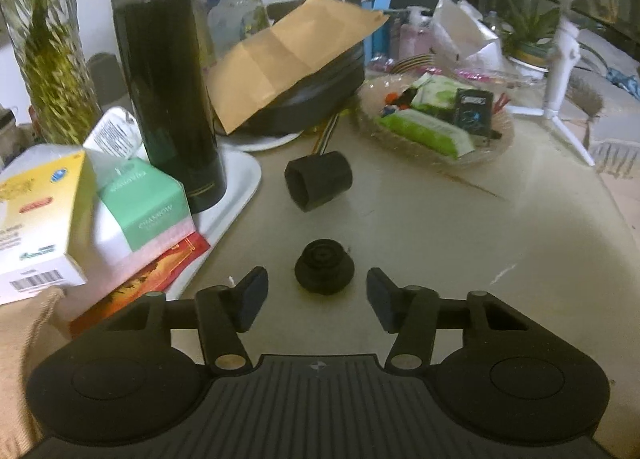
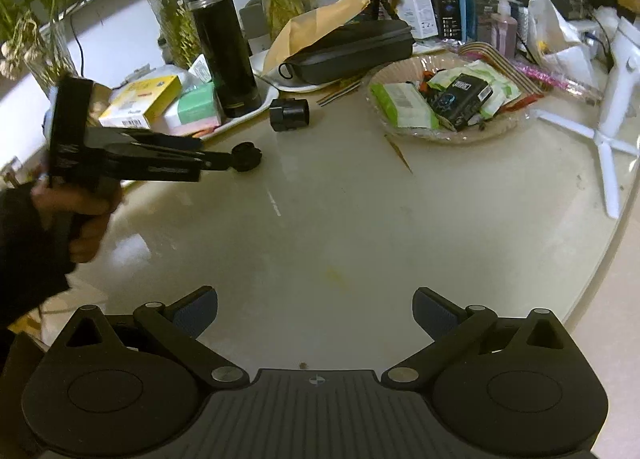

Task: Organize rigid objects
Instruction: 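Close the left tool on the black rubber knob and lift it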

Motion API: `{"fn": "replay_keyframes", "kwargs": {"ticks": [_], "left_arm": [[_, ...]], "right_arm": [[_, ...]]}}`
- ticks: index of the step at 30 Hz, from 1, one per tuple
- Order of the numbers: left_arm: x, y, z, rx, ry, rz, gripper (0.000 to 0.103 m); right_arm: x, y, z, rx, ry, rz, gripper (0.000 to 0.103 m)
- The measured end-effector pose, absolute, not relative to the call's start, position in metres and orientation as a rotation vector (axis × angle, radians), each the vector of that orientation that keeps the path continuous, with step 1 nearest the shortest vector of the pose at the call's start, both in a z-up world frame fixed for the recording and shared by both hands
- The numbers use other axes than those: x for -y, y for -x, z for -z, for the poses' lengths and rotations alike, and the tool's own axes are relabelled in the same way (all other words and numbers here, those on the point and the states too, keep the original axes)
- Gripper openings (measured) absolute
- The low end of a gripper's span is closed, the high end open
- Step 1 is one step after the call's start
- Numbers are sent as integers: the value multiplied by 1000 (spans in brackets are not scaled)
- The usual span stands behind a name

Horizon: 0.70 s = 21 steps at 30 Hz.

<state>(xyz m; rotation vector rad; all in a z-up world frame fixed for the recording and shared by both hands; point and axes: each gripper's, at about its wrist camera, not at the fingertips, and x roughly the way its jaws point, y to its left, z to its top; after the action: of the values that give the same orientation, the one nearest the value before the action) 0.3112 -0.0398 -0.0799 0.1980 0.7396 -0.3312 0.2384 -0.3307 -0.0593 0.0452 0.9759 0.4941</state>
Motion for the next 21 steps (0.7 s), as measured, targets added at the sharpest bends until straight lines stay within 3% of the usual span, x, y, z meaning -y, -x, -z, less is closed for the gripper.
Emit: {"fn": "replay_keyframes", "kwargs": {"ticks": [6, 16, 21], "left_arm": [[46, -327, 89, -739, -188, 332, 53], [46, -336, 96, -734, -170, 362, 29], [45, -328, 85, -753, -147, 357, 28]], "right_arm": [[332, -241, 63, -986, -83, -497, 103], [330, -241, 70, -1017, -103, -500, 103], [324, -238, 70, -1013, -104, -525, 103]]}}
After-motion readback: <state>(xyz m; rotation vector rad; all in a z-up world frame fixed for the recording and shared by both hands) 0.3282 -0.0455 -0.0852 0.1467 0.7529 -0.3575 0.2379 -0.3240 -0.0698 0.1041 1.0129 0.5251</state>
